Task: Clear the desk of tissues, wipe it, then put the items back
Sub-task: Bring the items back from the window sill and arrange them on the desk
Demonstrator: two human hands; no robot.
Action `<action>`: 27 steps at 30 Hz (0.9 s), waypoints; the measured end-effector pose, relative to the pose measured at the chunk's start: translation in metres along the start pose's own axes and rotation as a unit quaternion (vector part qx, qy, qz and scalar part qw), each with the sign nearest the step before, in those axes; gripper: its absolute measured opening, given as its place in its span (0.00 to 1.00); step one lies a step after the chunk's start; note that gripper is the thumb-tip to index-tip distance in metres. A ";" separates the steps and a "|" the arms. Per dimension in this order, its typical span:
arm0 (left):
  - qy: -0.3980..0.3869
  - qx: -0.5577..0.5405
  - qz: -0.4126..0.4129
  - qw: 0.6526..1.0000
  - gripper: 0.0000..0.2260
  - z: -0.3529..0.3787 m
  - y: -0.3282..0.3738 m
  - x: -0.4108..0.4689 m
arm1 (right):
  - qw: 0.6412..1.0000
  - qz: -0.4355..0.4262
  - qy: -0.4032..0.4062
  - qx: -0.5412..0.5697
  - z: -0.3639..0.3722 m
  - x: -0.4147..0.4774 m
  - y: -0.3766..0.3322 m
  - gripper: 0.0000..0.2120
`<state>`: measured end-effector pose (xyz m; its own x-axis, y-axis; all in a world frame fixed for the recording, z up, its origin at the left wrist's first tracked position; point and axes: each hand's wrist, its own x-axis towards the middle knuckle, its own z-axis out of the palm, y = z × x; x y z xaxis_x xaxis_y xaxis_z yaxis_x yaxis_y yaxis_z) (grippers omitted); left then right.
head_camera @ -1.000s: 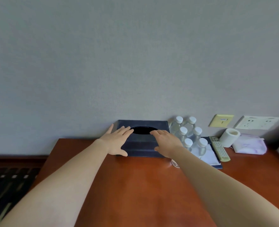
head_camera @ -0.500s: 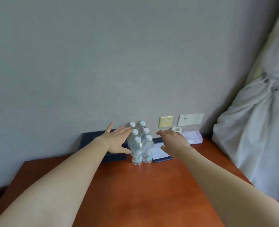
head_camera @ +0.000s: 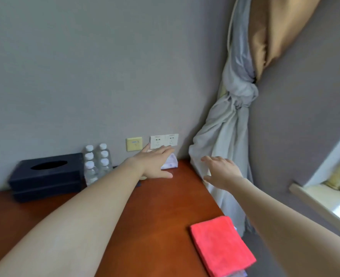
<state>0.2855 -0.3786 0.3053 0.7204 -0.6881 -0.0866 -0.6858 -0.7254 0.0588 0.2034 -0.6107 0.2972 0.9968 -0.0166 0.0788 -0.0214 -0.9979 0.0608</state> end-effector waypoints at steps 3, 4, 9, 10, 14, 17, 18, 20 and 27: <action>-0.004 0.001 0.033 0.999 0.41 -0.004 0.053 0.023 | 0.999 0.030 0.000 -0.013 -0.002 -0.028 0.050 0.29; -0.008 0.002 0.047 0.999 0.41 -0.006 0.070 0.032 | 0.999 0.043 0.000 -0.015 -0.003 -0.038 0.065 0.30; -0.010 0.018 0.126 0.992 0.42 -0.008 0.144 0.080 | 0.991 0.127 0.005 -0.030 -0.005 -0.093 0.136 0.29; -0.007 0.022 0.149 0.989 0.42 -0.008 0.164 0.092 | 0.988 0.151 0.004 -0.036 -0.005 -0.110 0.153 0.27; -0.010 0.037 0.237 0.971 0.42 -0.011 0.246 0.124 | 0.968 0.248 -0.006 -0.047 -0.013 -0.176 0.206 0.26; -0.015 0.042 0.298 0.954 0.41 -0.012 0.305 0.139 | 0.948 0.315 -0.005 -0.054 -0.018 -0.226 0.235 0.29; -0.016 0.044 0.319 0.946 0.41 -0.012 0.322 0.144 | 0.940 0.336 -0.002 -0.057 -0.020 -0.242 0.241 0.29; -0.019 0.045 0.366 0.929 0.41 -0.014 0.360 0.150 | 0.922 0.381 0.002 -0.069 -0.026 -0.274 0.252 0.28; -0.019 0.079 0.513 0.854 0.41 -0.009 0.488 0.142 | 0.844 0.527 -0.002 -0.098 -0.039 -0.381 0.257 0.25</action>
<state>0.0541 -0.8304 0.3311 -0.2711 -0.9570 -0.1031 -0.9617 0.2738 -0.0123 -0.1849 -0.8585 0.3212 0.4167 -0.8892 0.1891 -0.9084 -0.3995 0.1234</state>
